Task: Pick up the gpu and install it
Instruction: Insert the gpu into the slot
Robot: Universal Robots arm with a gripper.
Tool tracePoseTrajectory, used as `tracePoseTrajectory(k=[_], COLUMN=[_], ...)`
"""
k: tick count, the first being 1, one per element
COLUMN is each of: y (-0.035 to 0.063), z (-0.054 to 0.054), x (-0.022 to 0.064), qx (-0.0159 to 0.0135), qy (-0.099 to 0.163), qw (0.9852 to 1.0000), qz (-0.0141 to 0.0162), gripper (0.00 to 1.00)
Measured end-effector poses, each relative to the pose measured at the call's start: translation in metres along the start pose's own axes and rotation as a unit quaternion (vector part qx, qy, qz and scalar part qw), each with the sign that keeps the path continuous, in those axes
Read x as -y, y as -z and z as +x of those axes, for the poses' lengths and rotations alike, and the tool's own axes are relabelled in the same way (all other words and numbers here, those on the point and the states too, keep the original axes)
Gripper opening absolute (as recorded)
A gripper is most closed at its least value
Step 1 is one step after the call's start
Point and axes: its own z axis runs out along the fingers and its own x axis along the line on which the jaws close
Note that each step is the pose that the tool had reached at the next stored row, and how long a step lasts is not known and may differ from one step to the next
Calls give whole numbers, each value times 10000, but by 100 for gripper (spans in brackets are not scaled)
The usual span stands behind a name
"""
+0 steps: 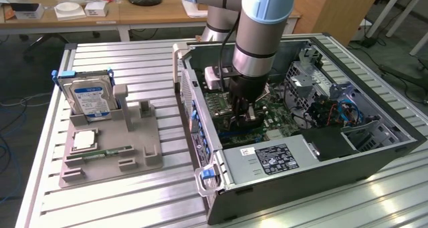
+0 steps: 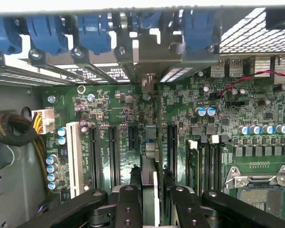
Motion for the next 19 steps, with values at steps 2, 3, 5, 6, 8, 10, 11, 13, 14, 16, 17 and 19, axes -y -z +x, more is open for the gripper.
tracePoseTrajectory(k=[2,3,5,6,8,10,11,13,14,16,17,19], y=[-2,-2,-3,-3,-3,-3,-3,-3,-3,-3,-3,-3], z=[0,0,0,0,0,0,0,0,0,0,0,0], x=[0,0,0,0,0,0,-1,-1,-1,-1,-1,-1], qx=[0,0,1,1,1,1,1,1,1,1,1,1], qy=[0,0,0,0,0,0,0,0,0,0,-1,0], qw=[10000,10000,10000,10000,10000,10000,10000,10000,10000,10000,10000,10000], qz=[-1,-1,-1,0,0,0,0,0,0,0,0,0], gripper=[28,28,28,28,28,28,28,28,28,28,28,28])
